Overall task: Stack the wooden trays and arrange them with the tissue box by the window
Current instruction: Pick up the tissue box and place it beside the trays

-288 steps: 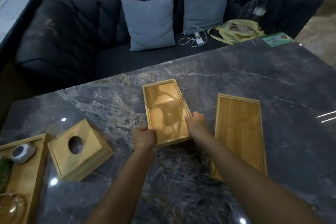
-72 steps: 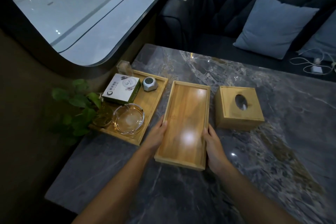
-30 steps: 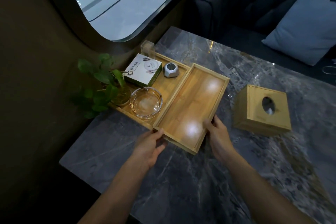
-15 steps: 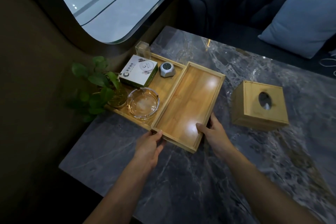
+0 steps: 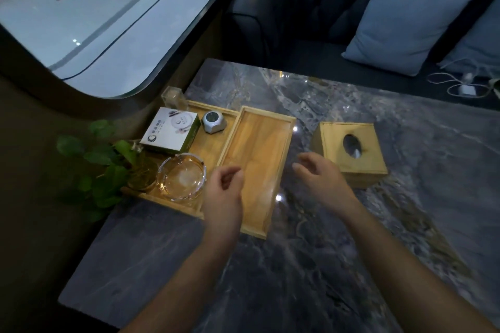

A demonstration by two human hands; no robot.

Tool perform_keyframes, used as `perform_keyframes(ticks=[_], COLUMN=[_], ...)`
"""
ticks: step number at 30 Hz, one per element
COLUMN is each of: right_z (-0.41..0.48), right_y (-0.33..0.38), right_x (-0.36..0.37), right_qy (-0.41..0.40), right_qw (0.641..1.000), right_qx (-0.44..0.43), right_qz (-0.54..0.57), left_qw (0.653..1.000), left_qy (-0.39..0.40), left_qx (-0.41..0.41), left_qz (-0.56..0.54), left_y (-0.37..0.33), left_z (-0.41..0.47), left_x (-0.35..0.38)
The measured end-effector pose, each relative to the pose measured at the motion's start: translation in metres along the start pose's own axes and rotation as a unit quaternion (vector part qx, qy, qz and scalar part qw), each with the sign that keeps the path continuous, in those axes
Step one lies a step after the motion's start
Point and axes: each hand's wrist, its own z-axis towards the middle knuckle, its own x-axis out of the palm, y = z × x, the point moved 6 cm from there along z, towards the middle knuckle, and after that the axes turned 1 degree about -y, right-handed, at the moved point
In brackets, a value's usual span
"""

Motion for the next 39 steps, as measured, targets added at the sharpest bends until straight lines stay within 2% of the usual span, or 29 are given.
perform_keyframes(ticks=[3,5,7,10,13,17,21,27,32,36,39], right_z=[0.004,0.006,0.010,0.017,0.016,0.017,0.020,0.026,0.023,0.011,-0.006], right_y=[0.000,-0.017,-0.042,-0.087,-0.120,-0.132,-0.126,-0.072,0.004,0.064,0.103], right_x=[-0.046,-0.072,-0.087,-0.087,-0.075,-0.069,-0.073,-0.081,-0.070,-0.032,0.007], right_qy=[-0.147,-0.239,-0.274,-0.226,-0.179,-0.178,-0.177,-0.172,-0.135,-0.064,0.010], right_qw=[0.989,0.971,0.961,0.963,0.956,0.930,0.925,0.932,0.941,0.941,0.940], right_qx=[-0.035,-0.012,0.037,0.142,0.205,0.185,0.160,0.069,-0.017,-0.067,-0.092], right_qz=[-0.008,-0.016,-0.029,0.027,0.108,0.263,0.297,0.312,0.310,0.326,0.328], left_qw=[0.991,0.983,0.974,0.968,0.965,0.957,0.942,0.964,0.979,0.986,0.988], left_qy=[0.123,0.174,0.215,0.237,0.246,0.270,0.315,0.261,0.190,0.117,0.033], left_qx=[0.050,0.051,0.052,0.003,-0.084,-0.102,-0.114,-0.026,0.020,0.023,0.003], left_qz=[0.011,0.024,0.055,0.081,0.041,0.022,0.006,-0.044,-0.077,-0.119,-0.149], left_y=[-0.018,-0.017,-0.008,0.014,0.040,0.050,0.045,0.001,-0.034,-0.042,-0.034], left_z=[0.015,0.027,0.034,0.037,0.036,0.029,0.026,0.027,0.029,0.021,0.011], left_x=[0.069,0.116,0.155,0.193,0.210,0.217,0.216,0.184,0.122,0.053,-0.005])
